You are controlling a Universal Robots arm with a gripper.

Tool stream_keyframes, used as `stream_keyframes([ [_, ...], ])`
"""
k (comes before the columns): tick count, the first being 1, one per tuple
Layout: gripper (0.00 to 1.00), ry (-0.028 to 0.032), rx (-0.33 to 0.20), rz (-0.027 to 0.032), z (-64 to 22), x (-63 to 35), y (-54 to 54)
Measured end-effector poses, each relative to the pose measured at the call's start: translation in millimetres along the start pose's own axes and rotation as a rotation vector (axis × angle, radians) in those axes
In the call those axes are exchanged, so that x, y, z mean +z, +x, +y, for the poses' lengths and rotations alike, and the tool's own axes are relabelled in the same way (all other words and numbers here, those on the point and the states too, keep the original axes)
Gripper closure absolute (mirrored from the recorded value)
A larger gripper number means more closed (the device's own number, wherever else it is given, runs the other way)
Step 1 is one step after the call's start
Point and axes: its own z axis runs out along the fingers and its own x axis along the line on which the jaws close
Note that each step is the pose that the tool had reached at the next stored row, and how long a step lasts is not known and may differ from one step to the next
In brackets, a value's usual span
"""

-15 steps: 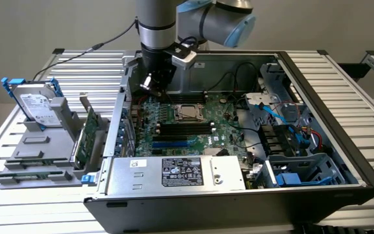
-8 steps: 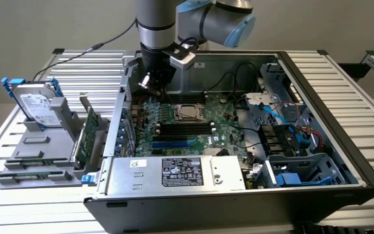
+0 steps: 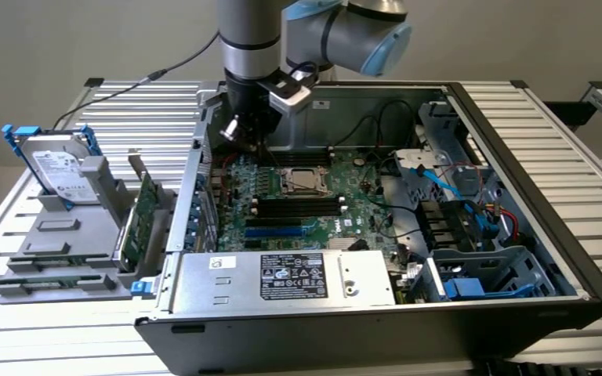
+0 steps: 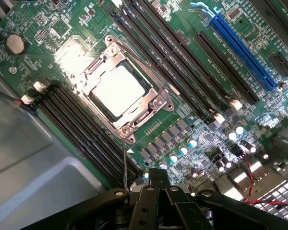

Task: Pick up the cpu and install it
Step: 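Close the cpu cover, then install the first cpu locking lever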

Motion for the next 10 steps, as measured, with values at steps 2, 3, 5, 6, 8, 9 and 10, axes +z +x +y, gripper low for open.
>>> stream_keyframes([
  [2,0.89,0.004,0.019,0.0062,-0.3,0.0,-0.3],
  [3,0.89,0.007,0.028,0.011,-0.6,0.0,-0.5],
  [5,0.89,0.014,0.048,0.0218,-0.9,0.0,-0.8],
  [6,0.89,0.0183,0.057,0.0279,-1.0,0.0,-0.9],
  [8,0.89,0.0302,0.072,0.0427,-1.2,0.0,-1.1],
  [9,0.89,0.0367,0.079,0.0506,-1.2,0.0,-1.1],
  [10,0.89,0.043,0.085,0.058,-1.3,0.0,-1.2],
])
